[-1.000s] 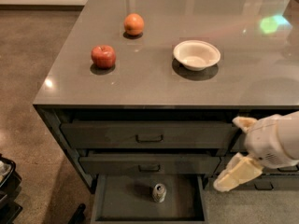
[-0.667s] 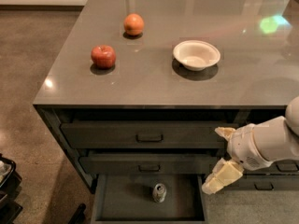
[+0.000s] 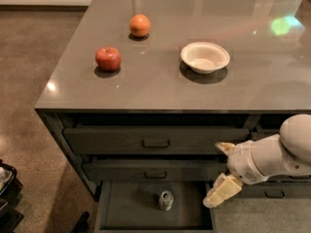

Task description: Pick 7up can from bottom drawer and place on counter

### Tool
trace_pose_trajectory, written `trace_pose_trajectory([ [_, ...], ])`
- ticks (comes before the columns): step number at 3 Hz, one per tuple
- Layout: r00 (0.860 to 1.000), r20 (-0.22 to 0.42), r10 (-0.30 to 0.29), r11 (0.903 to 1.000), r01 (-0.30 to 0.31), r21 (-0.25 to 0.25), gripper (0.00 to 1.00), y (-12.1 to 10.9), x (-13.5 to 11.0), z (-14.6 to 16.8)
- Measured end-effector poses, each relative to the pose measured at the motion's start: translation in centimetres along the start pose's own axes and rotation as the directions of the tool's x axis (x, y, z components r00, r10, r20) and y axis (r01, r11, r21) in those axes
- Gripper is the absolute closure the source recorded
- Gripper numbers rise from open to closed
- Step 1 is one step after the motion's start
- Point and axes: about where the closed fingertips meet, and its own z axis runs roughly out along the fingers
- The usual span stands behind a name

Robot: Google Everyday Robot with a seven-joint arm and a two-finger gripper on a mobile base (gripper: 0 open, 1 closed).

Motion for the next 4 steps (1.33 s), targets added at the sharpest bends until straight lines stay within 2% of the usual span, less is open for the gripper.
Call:
trace_pose_trajectory([
  [1,0.997,0.056,0.054,0.9985,-0.053,-0.009,0.00,3.1,3.0,3.7],
  [2,0.990,0.115,0.077,0.9970,-0.078,0.006,0.00,5.3,8.1,9.6],
  [3,0.984,0.159,0.084,0.9904,-0.100,0.095,0.00,1.8,12.2,14.6],
  [4,0.975,0.180,0.132,0.9844,-0.150,0.092,0.00,1.8,13.6,17.5],
])
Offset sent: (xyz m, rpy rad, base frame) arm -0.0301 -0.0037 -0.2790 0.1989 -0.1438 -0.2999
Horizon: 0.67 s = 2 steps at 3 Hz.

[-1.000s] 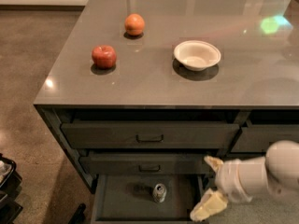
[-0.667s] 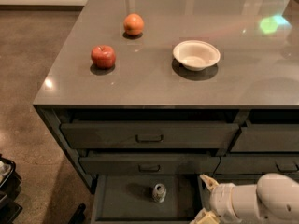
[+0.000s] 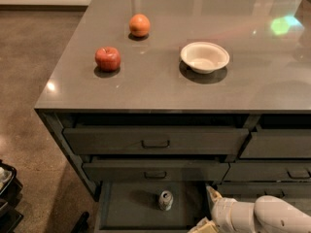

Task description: Pick 7up can from bottom drawer and place on counter

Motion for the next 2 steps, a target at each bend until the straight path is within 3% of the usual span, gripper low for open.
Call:
trace_pose_trajectory([
  [1,1.000,0.000,0.000,1.0000,0.000,0.000,0.00,0.0,0.0,0.0],
  [2,0.999,0.027,0.044,0.9990,-0.044,0.002,0.00,-1.4,1.3,3.0],
])
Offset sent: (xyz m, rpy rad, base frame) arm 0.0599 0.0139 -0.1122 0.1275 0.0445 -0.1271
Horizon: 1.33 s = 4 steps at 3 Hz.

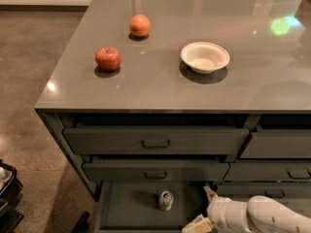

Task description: Pick 7up can from bottom drawer and place on counter

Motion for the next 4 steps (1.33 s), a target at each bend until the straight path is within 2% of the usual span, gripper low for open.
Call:
trace_pose_trajectory([
  [1,0.999,0.043,0.027,0.9996,-0.027,-0.003,0.00,-2.5,1.4,5.4],
  [2,0.995,0.081,0.054,0.9986,-0.053,-0.005,0.00,-3.9,2.8,11.2],
  [3,0.993,0.066,0.096,0.9954,-0.095,-0.013,0.00,-4.6,4.8,15.5],
  [4,0.993,0.067,0.100,0.9949,-0.099,-0.018,0.00,-4.5,4.9,16.0],
])
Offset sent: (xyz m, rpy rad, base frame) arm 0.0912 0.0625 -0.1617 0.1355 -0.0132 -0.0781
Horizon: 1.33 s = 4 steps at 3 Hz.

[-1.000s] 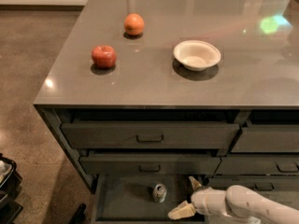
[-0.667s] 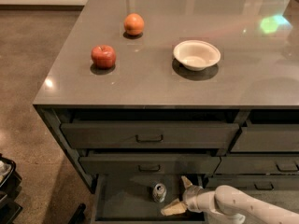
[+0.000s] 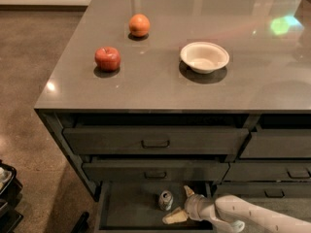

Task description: Pick 7up can from bottom drawer and place on counter

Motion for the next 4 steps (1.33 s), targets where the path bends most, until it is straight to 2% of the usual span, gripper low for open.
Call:
trace_pose_trajectory([
  [1,0.999,0.013,0.034,0.9977,-0.035,0.058,0.00,-0.8,0.9,-0.2],
  [2,0.999,0.024,0.036,0.9943,-0.038,0.100,0.00,-1.9,1.7,1.4],
  [4,0.999,0.022,0.026,0.9923,-0.029,0.120,0.00,-3.0,2.7,5.0],
])
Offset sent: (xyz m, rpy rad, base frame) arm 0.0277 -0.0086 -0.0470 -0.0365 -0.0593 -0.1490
